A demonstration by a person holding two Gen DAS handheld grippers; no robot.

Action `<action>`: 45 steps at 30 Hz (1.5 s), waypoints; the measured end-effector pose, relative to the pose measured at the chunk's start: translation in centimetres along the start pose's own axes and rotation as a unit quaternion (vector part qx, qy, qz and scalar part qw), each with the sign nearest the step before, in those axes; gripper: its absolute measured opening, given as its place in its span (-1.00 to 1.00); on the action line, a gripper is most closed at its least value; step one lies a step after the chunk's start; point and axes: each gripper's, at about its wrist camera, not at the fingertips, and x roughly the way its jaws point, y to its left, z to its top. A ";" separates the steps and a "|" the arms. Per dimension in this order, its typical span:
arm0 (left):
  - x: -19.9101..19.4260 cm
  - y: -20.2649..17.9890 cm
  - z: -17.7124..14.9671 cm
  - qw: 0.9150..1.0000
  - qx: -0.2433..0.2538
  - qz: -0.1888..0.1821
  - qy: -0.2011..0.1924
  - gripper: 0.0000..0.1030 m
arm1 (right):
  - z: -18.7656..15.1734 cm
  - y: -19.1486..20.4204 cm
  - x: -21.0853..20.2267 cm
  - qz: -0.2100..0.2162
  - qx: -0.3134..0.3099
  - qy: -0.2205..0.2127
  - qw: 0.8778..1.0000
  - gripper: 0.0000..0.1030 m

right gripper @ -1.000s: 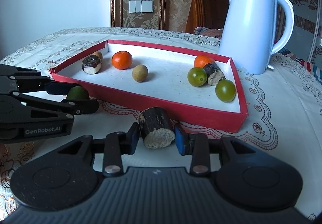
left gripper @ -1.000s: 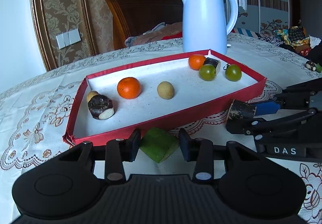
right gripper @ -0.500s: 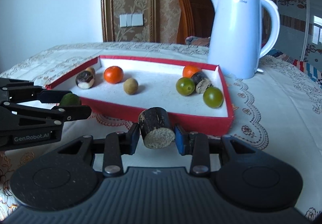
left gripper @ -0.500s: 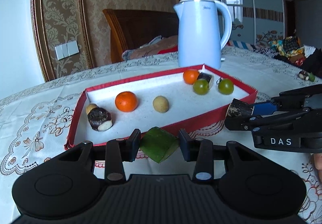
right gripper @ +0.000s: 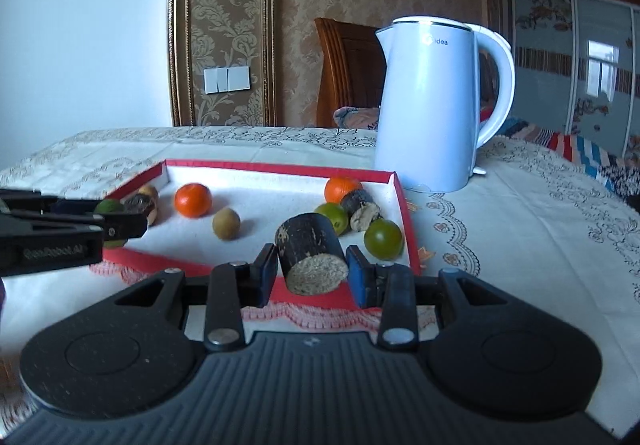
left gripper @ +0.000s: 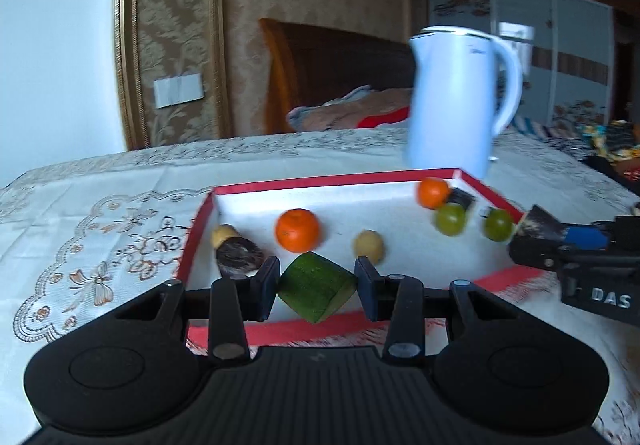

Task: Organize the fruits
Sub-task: 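Carry the cucumber and sugarcane pieces up and over the tray with both grippers, then lower the cucumber piece into the tray and open the left gripper while the right releases the sugarcane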

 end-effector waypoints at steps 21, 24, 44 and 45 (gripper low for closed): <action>5.6 1.1 1.3 0.996 -0.042 0.061 0.044 -0.22 | 1.4 2.3 9.3 0.005 -0.008 0.096 0.995 -0.32; 5.9 0.9 1.5 0.996 -0.039 0.070 0.039 -0.22 | 1.6 2.6 9.9 0.001 -0.013 0.098 0.995 -0.32; 8.8 0.6 2.0 0.995 -0.058 0.070 0.043 -0.18 | 3.0 2.7 13.7 -0.027 0.008 0.091 0.995 -0.32; 8.9 1.0 2.0 0.994 -0.069 0.068 0.045 -0.16 | 3.0 2.7 13.9 -0.028 0.008 0.090 0.996 -0.32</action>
